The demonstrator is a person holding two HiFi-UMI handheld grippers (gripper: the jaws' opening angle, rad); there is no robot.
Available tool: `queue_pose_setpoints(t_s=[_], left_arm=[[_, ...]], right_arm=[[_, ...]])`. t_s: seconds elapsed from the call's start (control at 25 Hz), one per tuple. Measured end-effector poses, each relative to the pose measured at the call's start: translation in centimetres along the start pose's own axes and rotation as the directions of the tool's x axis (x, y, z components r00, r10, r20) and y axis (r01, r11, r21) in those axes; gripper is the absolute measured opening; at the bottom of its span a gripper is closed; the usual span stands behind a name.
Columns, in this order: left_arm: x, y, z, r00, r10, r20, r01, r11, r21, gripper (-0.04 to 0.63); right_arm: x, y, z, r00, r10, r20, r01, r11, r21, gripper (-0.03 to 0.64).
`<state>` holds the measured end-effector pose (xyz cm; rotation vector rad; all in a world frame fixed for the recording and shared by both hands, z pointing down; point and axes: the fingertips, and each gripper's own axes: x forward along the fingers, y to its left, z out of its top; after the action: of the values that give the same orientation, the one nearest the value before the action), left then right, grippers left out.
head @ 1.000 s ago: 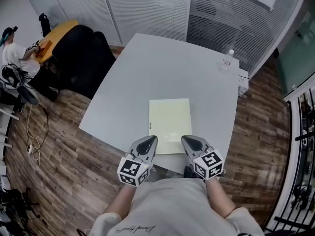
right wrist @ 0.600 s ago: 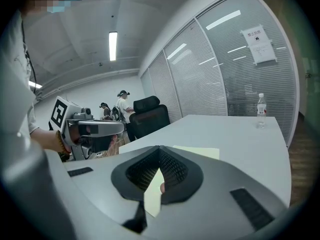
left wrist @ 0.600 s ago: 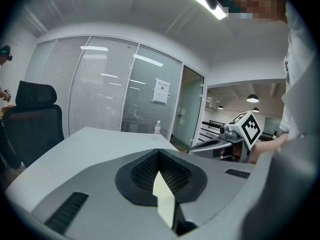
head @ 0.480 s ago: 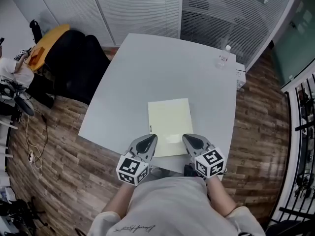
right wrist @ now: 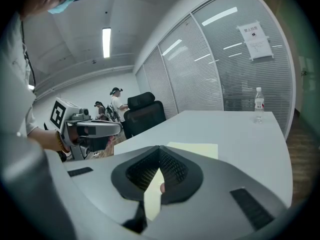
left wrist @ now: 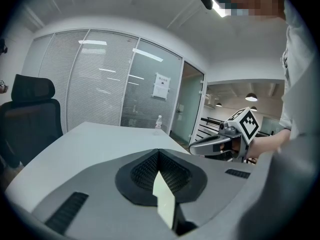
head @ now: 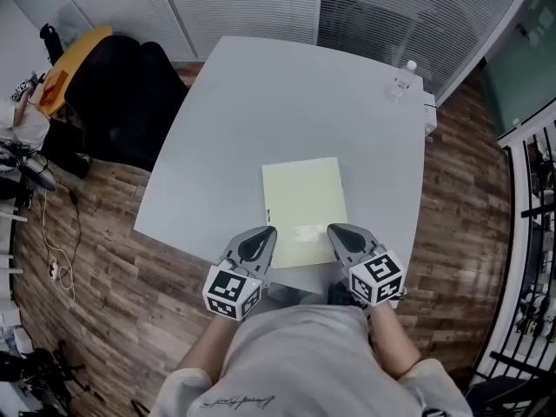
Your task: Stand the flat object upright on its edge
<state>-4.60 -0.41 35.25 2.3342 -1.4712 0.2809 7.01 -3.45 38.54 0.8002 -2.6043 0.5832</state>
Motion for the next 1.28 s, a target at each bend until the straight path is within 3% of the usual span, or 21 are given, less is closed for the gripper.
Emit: queue_pose_setpoints(t_s=[0.72, 1.28], left_arm=[[0.2, 2.7, -5.3, 0.994, 0.030, -0.103, -0.038, 0.996, -0.078, 0.011], [0.9, 3.9, -9.4, 0.979, 0.050, -0.198, -0.077, 0.988, -0.134, 0.011]], right_arm=[[-1.0, -4.3, -3.9, 0.991, -0.100, -0.087, 0.107, 0.992, 0.072, 0.023], [-0.1, -6.3, -6.3, 0.982, -0.117, -0.147, 0.132, 0.986, 0.098, 0.025]])
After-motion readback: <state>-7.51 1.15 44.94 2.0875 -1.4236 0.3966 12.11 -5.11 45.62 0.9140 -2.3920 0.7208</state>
